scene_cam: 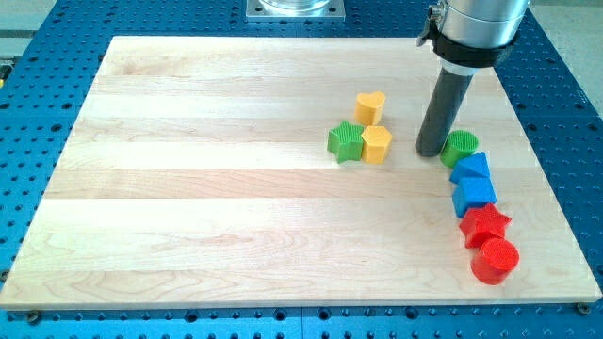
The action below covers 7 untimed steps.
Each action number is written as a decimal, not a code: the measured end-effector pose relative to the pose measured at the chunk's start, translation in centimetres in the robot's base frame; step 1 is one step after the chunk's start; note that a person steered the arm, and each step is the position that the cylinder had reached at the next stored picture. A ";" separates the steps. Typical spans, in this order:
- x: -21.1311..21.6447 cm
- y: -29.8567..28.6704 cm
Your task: Place the yellow heart vertically above the green circle
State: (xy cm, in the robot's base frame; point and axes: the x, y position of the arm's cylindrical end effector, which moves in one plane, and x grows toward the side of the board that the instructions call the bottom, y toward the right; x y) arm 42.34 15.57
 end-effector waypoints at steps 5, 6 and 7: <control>-8.5 -9.8; -8.7 -9.5; -8.3 -5.3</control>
State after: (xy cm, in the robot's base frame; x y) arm 34.05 10.27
